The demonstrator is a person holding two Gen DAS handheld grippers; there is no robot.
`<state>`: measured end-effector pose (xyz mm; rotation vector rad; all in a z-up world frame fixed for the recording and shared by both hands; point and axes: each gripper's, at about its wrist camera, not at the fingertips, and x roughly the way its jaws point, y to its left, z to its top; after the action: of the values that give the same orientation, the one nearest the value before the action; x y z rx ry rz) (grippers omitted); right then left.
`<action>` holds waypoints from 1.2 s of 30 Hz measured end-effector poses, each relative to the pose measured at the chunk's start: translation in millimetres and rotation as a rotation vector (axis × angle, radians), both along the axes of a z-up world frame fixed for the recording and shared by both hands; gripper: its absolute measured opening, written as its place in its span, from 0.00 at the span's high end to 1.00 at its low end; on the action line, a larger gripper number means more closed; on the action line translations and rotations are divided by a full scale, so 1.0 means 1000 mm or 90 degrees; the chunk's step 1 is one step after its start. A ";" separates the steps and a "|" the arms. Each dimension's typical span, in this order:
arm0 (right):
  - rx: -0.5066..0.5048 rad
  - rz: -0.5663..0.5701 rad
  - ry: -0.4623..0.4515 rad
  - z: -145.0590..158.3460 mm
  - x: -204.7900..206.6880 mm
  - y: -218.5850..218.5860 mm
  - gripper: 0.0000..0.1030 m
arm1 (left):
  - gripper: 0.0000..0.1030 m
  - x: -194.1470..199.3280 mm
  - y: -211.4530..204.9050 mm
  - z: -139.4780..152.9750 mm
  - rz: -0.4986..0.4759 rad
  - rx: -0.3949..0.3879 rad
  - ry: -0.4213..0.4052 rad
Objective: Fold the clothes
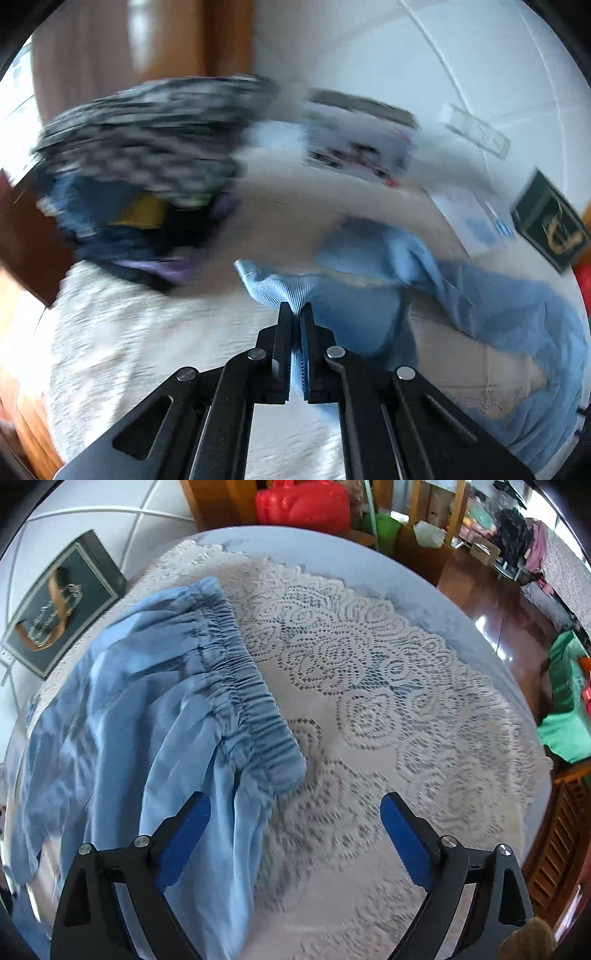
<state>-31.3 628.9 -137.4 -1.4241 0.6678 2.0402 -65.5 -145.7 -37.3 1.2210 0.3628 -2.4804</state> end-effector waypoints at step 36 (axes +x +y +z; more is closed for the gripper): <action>0.108 0.053 -0.043 0.047 0.076 -0.005 0.28 | 0.48 -0.058 -0.022 -0.106 -0.145 -0.002 -0.154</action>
<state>44.3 623.7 -90.6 -1.4351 0.4024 2.0493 -123.1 -167.8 -143.3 1.6193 0.1634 -2.4741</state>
